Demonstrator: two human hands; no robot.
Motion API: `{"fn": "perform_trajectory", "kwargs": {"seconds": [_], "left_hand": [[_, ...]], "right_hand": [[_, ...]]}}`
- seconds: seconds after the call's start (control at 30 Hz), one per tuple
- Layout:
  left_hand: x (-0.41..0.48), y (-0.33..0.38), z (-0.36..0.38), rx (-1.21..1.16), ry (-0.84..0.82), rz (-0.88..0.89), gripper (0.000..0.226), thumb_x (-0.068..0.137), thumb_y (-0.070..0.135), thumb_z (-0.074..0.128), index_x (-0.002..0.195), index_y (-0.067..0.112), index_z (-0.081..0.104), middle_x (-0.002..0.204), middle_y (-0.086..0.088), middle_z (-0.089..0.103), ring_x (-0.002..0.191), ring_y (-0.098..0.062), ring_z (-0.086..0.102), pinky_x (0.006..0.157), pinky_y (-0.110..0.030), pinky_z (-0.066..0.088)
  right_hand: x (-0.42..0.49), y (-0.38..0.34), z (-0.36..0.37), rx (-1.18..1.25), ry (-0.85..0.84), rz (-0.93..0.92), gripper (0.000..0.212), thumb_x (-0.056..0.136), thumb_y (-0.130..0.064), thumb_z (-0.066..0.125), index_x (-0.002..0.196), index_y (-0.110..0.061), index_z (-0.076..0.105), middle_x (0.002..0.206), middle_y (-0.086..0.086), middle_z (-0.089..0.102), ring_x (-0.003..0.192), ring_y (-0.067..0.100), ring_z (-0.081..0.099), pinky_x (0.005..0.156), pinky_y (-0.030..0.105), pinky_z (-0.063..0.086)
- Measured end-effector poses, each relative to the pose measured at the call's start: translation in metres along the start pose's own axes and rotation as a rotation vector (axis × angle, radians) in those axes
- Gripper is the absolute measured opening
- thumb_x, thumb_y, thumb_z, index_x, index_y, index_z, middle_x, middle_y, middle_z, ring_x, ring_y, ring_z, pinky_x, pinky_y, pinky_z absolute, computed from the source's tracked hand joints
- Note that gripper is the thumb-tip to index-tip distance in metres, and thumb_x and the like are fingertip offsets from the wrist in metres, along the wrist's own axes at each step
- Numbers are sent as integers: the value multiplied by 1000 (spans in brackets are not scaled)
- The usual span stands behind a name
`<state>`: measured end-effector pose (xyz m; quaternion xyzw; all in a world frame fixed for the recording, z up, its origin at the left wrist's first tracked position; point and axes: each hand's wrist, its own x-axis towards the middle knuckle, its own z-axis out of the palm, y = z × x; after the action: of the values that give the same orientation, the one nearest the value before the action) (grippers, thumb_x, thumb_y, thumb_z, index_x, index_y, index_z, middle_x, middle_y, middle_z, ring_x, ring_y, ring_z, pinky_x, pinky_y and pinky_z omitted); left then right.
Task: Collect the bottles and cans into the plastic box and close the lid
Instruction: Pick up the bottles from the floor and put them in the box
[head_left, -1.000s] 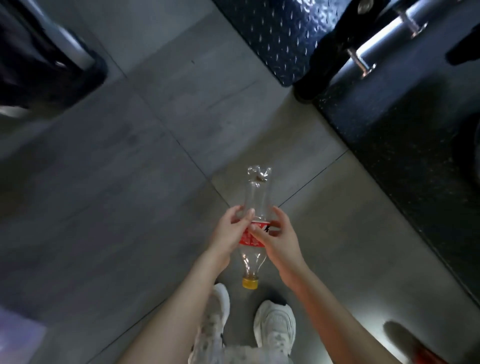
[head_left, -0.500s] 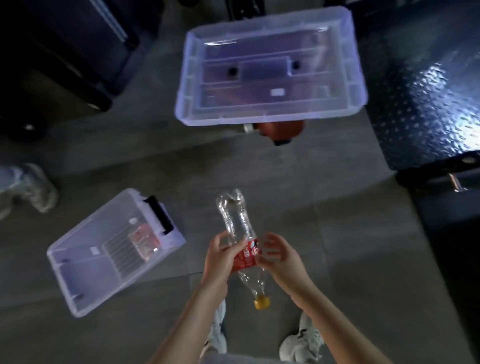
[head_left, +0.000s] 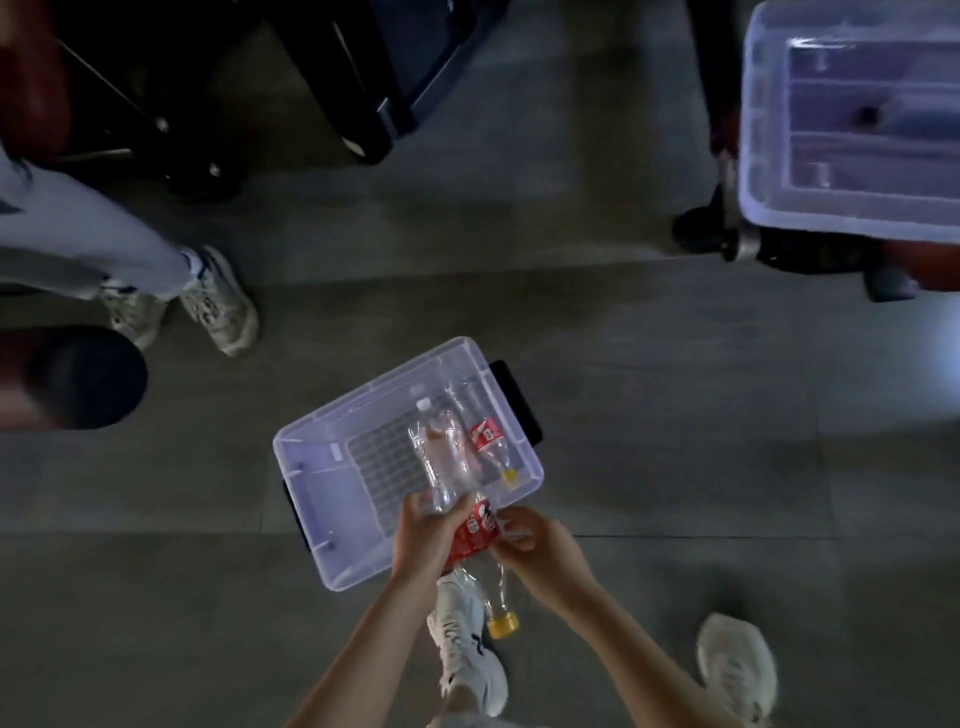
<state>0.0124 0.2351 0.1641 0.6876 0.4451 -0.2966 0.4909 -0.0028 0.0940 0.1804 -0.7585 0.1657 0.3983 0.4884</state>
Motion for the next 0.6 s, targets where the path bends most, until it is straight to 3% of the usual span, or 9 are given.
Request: {"fn": "perform_trajectory", "kwargs": {"seconds": [0.1,0.23,0.33,0.43,0.5,0.6], "left_hand": [[48,-7,-32,56,75,-5,69,63,51,76,116,23,42,121,-12,59,101,-33,62,90,-49,52],[123,-22,-53,68,150,-56,65,73,45,72,122,16,41,120,-15,59,103,-34,61,87,-43,52],[182,-35,-52,-20,186,-107,64,74,41,73,123,14,43,115,-15,59,100,-33,59,81,-40,49],[239,-41,-46,-97,208,-128,56,70,39,75,113,10,52,102,-16,64,88,-32,63,78,-41,51],[277,-50,-39,-114,223,-155,64,61,39,79,113,12,54,108,-17,66,91,-33,66,84,-46,54],[319,-69,-22,-193,243,-161,64,63,20,83,118,15,49,119,-14,61,94,-34,66,86,-49,55]], "right_hand": [[32,-8,36,-59,26,42,34,89,-28,56,122,-22,55,111,0,71,97,12,67,72,24,49],[88,-7,71,-46,-1,55,40,91,-24,55,130,-19,48,126,5,61,105,15,62,82,23,47],[138,-2,98,-70,-76,35,39,93,-22,53,131,-16,47,127,8,59,104,16,60,78,20,44],[191,10,125,-95,-136,35,39,93,-17,48,132,-14,48,132,11,57,116,22,56,91,29,45],[224,22,144,-129,-161,49,41,92,-15,46,133,-14,48,133,14,56,118,27,55,97,33,44],[265,40,166,-175,-193,52,44,91,-13,43,135,-17,46,134,16,55,118,30,55,100,41,45]]}}
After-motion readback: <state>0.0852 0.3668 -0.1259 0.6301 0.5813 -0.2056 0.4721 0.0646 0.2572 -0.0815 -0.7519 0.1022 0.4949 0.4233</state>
